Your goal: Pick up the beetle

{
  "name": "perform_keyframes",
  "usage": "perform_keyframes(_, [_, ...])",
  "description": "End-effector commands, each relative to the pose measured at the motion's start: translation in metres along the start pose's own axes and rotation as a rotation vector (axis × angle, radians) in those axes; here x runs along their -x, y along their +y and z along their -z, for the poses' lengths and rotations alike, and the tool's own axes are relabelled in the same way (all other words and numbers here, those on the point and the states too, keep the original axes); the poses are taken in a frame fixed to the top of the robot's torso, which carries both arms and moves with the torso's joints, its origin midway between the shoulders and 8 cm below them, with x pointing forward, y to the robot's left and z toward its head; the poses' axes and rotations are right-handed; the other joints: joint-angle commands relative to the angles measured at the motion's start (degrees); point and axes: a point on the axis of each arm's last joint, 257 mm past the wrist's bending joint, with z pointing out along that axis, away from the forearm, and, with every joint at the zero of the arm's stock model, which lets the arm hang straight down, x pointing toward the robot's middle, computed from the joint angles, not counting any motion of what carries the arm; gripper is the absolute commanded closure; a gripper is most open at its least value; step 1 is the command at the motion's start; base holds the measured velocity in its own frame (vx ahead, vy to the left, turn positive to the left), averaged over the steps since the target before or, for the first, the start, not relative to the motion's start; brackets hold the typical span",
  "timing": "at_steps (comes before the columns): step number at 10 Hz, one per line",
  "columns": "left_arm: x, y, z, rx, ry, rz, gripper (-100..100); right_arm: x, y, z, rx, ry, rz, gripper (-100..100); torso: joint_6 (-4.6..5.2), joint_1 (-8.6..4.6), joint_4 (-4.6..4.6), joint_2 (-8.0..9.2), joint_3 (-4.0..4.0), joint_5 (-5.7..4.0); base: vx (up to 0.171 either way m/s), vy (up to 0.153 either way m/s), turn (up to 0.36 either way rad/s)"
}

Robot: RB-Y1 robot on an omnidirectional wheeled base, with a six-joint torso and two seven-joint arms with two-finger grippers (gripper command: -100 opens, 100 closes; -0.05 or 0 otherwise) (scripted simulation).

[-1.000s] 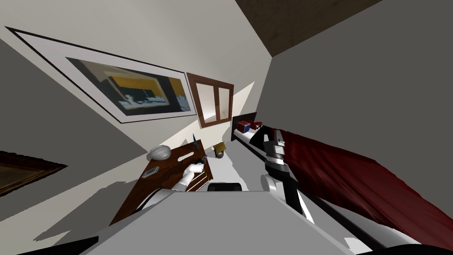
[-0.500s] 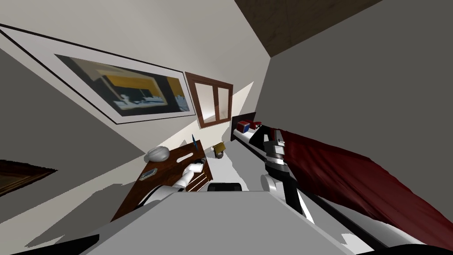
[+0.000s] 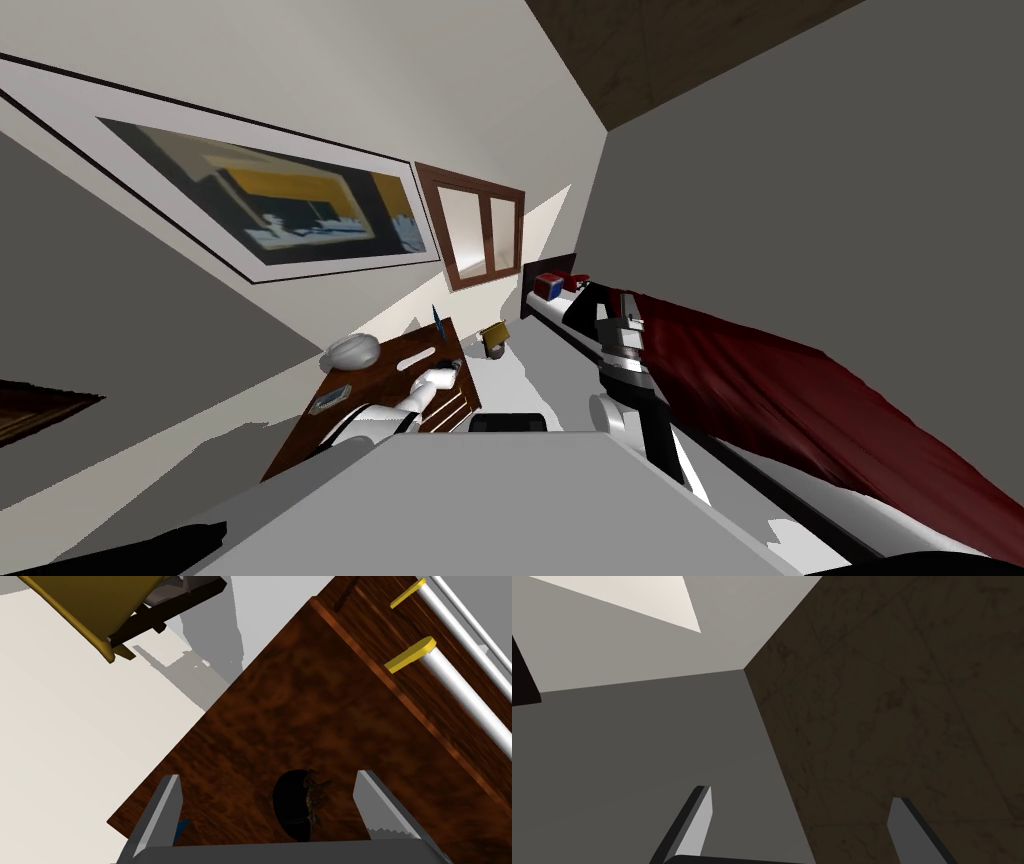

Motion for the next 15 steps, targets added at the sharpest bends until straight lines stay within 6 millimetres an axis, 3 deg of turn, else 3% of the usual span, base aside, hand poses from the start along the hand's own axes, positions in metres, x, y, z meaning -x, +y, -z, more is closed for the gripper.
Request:
perform_keyframes(1, [0.007, 0.014, 0.000, 0.052, -0.008, -0.013, -100, 0.000, 0.000, 0.000, 0.000, 0.000, 0.000, 0, 0.00, 0.00, 0.00, 0.00, 0.00, 0.00, 0.025, 0.059, -0.037])
perform_keyframes(2, [0.013, 0.021, 0.000, 0.075, -0.014, -0.017, -100, 0.000, 0.000, 0.000, 0.000, 0.000, 0.000, 0, -0.01, 0.05, 0.00, 0.01, 0.00, 0.01, 0.031, 0.063, -0.024])
perform_keyframes(3, [0.009, 0.015, 0.000, 0.060, -0.010, -0.015, -100, 0.000, 0.000, 0.000, 0.000, 0.000, 0.000, 0, 0.00, 0.07, 0.00, -0.02, -0.01, 0.02, 0.016, 0.029, -0.008])
perform_keyframes(4, [0.010, 0.016, 0.000, 0.063, -0.010, -0.015, 0, 0.000, 0.000, 0.000, 0.000, 0.000, 0.000, 0, 0.00, -0.04, 0.00, 0.02, 0.01, 0.01, 0.003, 0.006, 0.001])
perform_keyframes(5, [0.009, 0.024, -0.001, 0.067, -0.020, 0.003, -100, 0.000, 0.000, 0.000, 0.000, 0.000, 0.000, 0, 0.00, -0.13, 0.01, 0.07, 0.04, -0.02, 0.008, 0.025, -0.150])
perform_keyframes(9, [0.009, 0.028, -0.001, 0.069, -0.024, 0.011, -100, 0.000, 0.000, 0.000, 0.000, 0.000, 0.000, 0, 0.00, -0.10, 0.01, 0.08, 0.04, -0.01, 0.007, 0.024, -0.037])
perform_keyframes(15, [0.006, 0.050, -0.002, 0.080, -0.049, 0.062, -100, 0.000, 0.000, 0.000, 0.000, 0.000, 0.000, 0, 0.00, -0.06, 0.02, 0.09, 0.05, 0.00, 0.008, 0.031, -0.094])
